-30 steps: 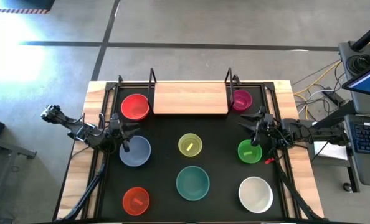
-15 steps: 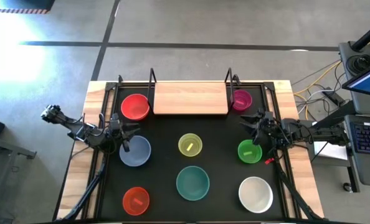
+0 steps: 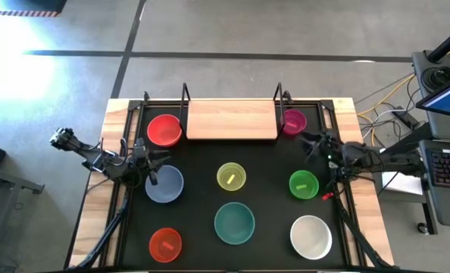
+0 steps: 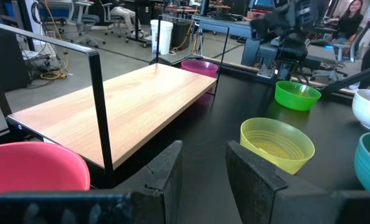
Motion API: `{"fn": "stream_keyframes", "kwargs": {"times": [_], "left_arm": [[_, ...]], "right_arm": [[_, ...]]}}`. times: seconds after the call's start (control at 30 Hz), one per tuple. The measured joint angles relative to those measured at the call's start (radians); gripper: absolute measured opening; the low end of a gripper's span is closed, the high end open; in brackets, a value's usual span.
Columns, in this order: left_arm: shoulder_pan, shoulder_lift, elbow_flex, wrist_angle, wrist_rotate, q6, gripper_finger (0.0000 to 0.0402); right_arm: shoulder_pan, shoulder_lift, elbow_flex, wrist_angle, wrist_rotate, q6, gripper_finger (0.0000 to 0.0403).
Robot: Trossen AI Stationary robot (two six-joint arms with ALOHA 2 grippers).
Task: Place and stack bowls onto a shelf
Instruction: Put the light pink bowl on the shelf
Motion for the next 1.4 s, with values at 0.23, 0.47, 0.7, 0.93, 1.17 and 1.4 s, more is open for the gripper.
{"fn": "stream_keyframes", "kwargs": {"times": [0.23,0.47,0.7,0.93,1.17,1.4], "left_arm": [[0.0,0.0,0.0,0.0,0.0,0.0,0.0104],[0.0,0.0,0.0,0.0,0.0,0.0,0.0104],[0.0,0.0,0.0,0.0,0.0,0.0,0.0104],[0.0,0.0,0.0,0.0,0.0,0.0,0.0104],[0.0,0.0,0.0,0.0,0.0,0.0,0.0104],[0.0,0.0,0.0,0.0,0.0,0.0,0.0104]], "right_arm": [[0.0,0.105,0.165,-0.187,0.074,0.004,0.0206],[0.0,0.222,0.297,-0.392,0.165,0.039,0.0206],[0.0,0.332,0.344,-0.469,0.164,0.058,0.0206],[-0.037,0.421,0.434,-0.563,0.163,0.048,0.0206],[-0.122,0.474,0.504,-0.61,0.163,-0.025,0.0206],[-0.239,0.513,0.587,-0.607,0.163,-0.129,0.0206]]}}
